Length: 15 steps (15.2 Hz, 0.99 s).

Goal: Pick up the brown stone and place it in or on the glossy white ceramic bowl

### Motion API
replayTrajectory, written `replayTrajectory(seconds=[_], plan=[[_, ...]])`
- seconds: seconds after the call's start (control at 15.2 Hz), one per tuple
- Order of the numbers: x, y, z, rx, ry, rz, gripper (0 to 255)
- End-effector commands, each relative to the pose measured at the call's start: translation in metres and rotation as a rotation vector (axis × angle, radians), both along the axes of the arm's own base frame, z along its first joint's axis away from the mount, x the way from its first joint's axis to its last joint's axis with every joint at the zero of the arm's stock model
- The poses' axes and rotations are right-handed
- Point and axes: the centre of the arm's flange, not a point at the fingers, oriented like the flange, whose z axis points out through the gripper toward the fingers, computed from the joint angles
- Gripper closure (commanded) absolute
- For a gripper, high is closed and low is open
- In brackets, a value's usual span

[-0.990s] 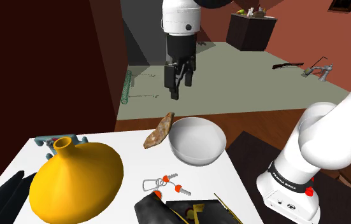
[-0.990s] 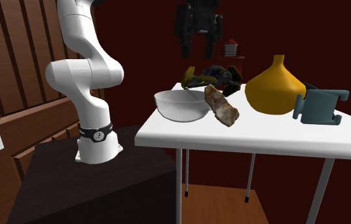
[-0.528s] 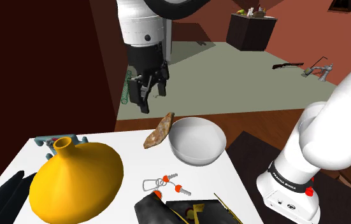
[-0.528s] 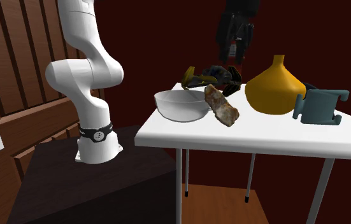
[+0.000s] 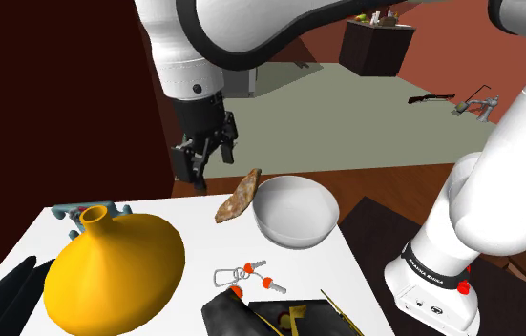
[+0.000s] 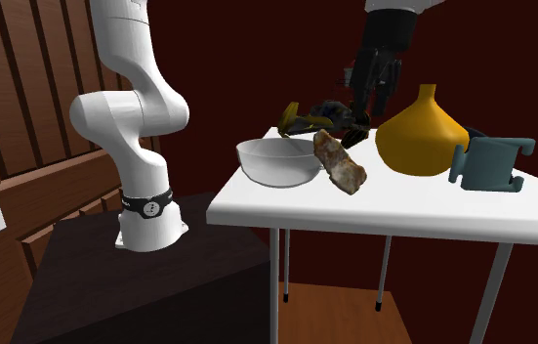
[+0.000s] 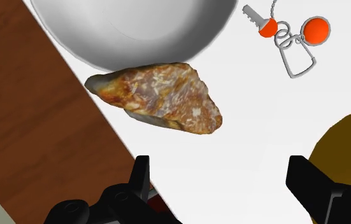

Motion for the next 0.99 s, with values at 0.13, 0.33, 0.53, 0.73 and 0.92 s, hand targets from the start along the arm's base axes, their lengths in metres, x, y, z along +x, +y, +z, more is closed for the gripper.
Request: replayTrajectory(seconds=[0.13,0.33,0.53,0.73,0.92], plan=[[-0.0018,-0.0018,-0.0133,0.000,0.000,0.000,0],[-0.0018,-0.0018,-0.0133,0.000,0.000,0.000,0],[-0.0017,-0.0017,-0.0132,0.000,0.000,0.000,0],[-0.0017,-0.0017,-0.0132,0.000,0.000,0.000,255],[-0.0017,-0.0017,-0.0132,0.000,0.000,0.000,255]])
